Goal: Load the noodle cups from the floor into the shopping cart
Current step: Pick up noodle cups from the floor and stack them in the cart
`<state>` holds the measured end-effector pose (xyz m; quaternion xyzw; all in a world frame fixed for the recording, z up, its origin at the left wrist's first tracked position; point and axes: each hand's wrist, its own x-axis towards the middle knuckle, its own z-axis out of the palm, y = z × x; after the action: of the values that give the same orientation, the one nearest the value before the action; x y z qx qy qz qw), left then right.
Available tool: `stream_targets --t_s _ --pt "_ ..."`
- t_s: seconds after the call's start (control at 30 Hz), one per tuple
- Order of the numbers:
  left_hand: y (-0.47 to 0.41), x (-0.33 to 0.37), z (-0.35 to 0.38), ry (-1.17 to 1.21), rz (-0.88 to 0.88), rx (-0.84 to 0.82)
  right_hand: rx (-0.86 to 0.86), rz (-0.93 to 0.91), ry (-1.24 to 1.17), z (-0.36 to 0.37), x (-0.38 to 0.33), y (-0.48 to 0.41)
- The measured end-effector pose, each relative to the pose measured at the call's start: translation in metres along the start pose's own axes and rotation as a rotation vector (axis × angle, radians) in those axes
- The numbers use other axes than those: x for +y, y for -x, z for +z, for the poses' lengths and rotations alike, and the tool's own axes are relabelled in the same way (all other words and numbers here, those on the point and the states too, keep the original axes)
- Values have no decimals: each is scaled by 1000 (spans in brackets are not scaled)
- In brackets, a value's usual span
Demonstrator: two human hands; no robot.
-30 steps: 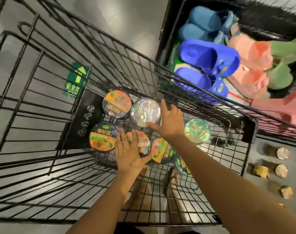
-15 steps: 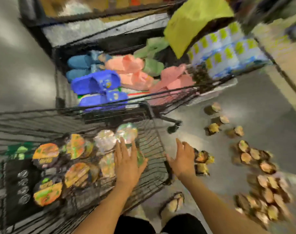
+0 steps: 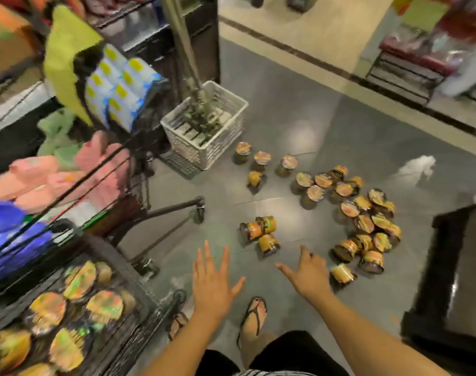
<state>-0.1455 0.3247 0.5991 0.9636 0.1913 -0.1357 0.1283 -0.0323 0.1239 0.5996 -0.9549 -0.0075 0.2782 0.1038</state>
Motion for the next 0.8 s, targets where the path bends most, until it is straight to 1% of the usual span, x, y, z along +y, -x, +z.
stream_targets --t_s 0.07,0.17,0.23,0.27,0.4,0.53,0.63,0.73,0.8 --pt "-9 21 5 -8 6 -65 8 66 -14 -12 27 -6" --pt "-25 38 12 -47 22 -86 -24 143 -15 -18 54 -18" --pt "-38 44 16 -34 39 -100 -64 178 -21 -18 62 -27" --pt "-46 45 18 -34 39 -97 -85 194 -24 -17 63 -33" --pt "-85 42 34 -50 66 -179 -131 222 -36 -15 58 -67" --pt "-138 32 68 -44 60 -239 -141 220 -40 -5 49 -127" --pt "-189 27 107 -65 89 -324 -138 194 -43 20 46 -190" --pt "-245 18 169 -94 118 -306 -159 150 -42 64 51 -262" --pt "-282 11 225 -91 140 -313 -160 95 -17 103 60 -312"
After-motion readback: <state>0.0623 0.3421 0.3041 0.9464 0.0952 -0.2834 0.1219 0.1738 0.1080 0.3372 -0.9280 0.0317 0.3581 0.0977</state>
